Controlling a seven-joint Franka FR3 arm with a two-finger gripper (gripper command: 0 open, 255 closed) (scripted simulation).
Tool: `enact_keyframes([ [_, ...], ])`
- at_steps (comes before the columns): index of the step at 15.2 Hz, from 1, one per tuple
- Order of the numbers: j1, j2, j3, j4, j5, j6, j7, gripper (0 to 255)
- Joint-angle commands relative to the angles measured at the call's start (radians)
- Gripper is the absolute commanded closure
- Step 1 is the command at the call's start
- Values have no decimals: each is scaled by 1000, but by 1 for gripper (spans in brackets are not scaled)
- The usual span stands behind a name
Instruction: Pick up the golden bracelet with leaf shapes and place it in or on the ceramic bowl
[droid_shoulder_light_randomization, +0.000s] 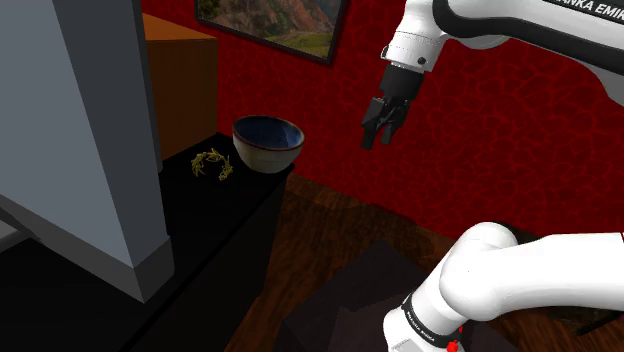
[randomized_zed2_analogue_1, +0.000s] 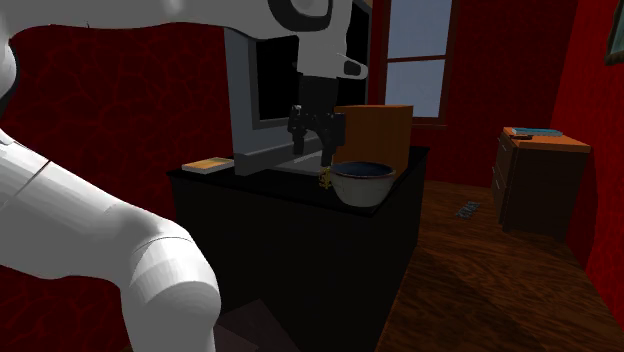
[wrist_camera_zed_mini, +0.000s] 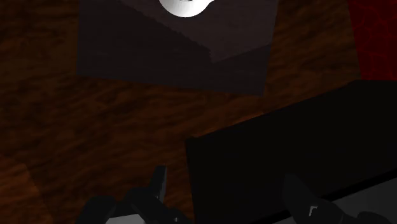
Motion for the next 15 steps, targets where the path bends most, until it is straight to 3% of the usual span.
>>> enact_keyframes([
  [1, 0, 0, 0, 0, 0, 0, 0, 0],
  [15, 82, 459, 176, 260, -23, 224, 20, 0],
])
